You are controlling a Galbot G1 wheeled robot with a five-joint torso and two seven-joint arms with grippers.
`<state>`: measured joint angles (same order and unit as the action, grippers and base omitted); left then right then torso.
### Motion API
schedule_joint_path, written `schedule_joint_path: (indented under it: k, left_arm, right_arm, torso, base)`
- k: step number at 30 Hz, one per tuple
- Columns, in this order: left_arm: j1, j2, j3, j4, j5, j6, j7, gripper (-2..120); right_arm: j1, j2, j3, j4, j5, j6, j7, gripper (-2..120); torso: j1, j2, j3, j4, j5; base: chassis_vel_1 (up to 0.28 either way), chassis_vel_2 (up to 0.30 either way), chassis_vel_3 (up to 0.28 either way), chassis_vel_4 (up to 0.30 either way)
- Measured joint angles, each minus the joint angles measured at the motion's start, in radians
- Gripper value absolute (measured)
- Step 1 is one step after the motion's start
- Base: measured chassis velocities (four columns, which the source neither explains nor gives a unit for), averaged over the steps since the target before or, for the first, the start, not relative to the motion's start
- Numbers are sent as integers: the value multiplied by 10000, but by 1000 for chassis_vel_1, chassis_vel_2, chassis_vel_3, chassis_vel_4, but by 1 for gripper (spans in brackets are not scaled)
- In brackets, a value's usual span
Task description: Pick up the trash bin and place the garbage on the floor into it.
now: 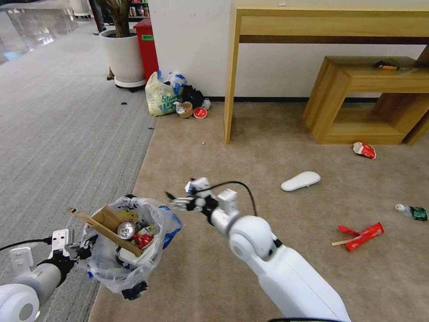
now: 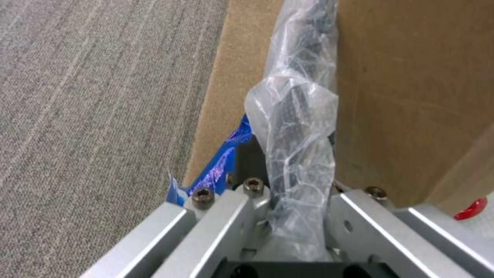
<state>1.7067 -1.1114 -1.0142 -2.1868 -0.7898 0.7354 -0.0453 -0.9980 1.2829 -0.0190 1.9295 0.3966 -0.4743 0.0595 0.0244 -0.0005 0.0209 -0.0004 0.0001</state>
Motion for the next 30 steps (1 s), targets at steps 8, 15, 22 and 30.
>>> schedule_joint_path:
  k: [8,15,22,30]
  left_arm:
    - [181,-161,17,-220,135,-1,119,0]
    - [273,-252,69,-485,256,-1,202,0]
    - [364,-380,144,-613,448,-1,305,0]
    - [571,-696,27,-773,801,0,652,0]
  right_arm:
    - [-1820,-71,1753,733,-819,244,-268,100]
    - [-3307,-110,2961,1252,-1491,622,-534,100]
    - [-3809,15,3529,1429,-1707,730,-633,100]
    - [-4226,248,4084,1611,-1917,819,-649,100]
  torso:
    - [0,0,-1,1,-1]
    - [0,0,-1,0,-2]
    - [-1,0,0,1,0]
    - [-1,0,0,0,-1]
  base:
    - [0,0,0,0]
    - [-22,-20,24,26]
    - [-131,-109,116,126]
    - [-163,-171,165,165]
